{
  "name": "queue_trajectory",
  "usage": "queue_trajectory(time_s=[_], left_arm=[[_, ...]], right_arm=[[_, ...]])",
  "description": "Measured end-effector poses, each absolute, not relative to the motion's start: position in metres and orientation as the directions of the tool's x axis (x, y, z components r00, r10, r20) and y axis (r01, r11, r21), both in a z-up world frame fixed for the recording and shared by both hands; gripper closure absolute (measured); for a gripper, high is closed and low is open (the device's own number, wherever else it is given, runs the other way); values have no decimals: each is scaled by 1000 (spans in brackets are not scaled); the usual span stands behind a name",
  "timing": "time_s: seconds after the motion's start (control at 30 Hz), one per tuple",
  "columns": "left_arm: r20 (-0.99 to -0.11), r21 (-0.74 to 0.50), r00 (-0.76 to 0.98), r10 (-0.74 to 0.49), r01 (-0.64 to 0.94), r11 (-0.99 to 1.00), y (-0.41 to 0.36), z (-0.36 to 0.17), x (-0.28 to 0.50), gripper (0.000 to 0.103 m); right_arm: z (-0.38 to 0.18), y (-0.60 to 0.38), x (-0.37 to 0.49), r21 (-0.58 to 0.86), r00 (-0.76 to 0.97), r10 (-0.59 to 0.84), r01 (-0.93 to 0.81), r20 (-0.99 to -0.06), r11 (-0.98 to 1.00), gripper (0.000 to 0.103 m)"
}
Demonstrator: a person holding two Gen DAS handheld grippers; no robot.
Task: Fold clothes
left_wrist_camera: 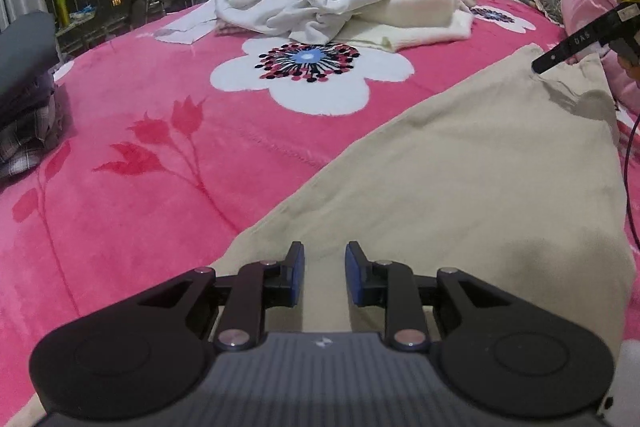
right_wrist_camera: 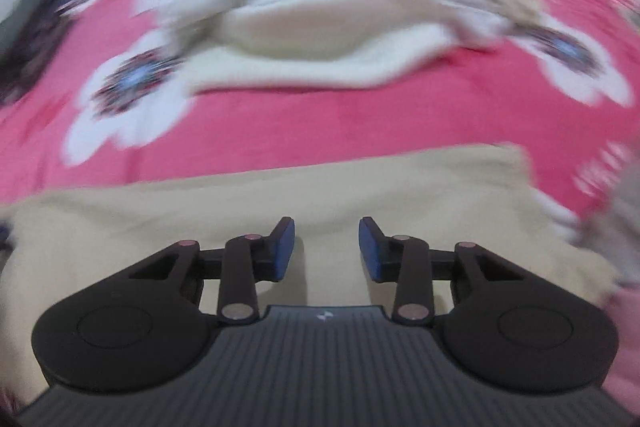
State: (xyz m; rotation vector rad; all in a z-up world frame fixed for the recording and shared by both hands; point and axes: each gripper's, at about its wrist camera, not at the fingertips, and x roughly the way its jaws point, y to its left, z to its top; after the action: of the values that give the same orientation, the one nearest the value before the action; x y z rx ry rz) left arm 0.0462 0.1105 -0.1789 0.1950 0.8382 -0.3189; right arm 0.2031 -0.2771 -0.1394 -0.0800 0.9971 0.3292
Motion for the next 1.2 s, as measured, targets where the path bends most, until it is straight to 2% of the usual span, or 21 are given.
queue_trajectory(time_s=[0.07,0.13,0.33,0.47,0.53,0.6,0.67,0.73,0.8,0.9,1.0,1.07,1.2], left_arm=[[-754,53,627,-194,353,934,109,-179,46,78],[-753,56,630,-191,351,935,109,-179,46,78],[-749,71,636,-185,355,932,108,-179,45,77],[-742,61,640,-196,357,932,110,-180,44,77],[-738,61,645,-199,357,932,111,-181,44,76],[-735,62,648,-200,358,932,111,-182,44,76],[-734,65,650,-200,360,931,110,-182,44,76],[-733,74,651,-196,363,929,109,-182,43,76],[-734,83,651,-193,368,926,108,-182,43,76],[-739,84,647,-190,369,926,108,-182,45,76],[-739,84,648,-187,364,928,108,-181,46,75],[-735,88,652,-184,360,929,107,-182,45,75],[-729,105,663,-173,358,928,105,-184,42,75]], right_arm=[[-153,-259,206,61,468,242,-369,-850,927,71],[-169,-250,217,17,487,201,-355,-850,935,71],[-172,-272,259,45,606,137,-164,-784,985,71],[-147,-316,251,85,676,57,8,-735,996,70],[-138,-335,238,122,662,75,25,-746,992,69],[-144,-339,227,121,605,116,-33,-788,992,69],[-156,-337,223,89,553,119,-81,-825,993,71],[-176,-343,230,31,533,56,-56,-844,998,71],[-190,-361,244,-3,568,2,-7,-823,1000,68],[-182,-377,255,-99,612,-132,87,-780,991,72],[-160,-381,236,-53,647,-66,40,-759,998,72],[-134,-373,201,-49,698,-1,-49,-716,998,72],[-120,-361,132,-37,648,133,-242,-750,970,72]])
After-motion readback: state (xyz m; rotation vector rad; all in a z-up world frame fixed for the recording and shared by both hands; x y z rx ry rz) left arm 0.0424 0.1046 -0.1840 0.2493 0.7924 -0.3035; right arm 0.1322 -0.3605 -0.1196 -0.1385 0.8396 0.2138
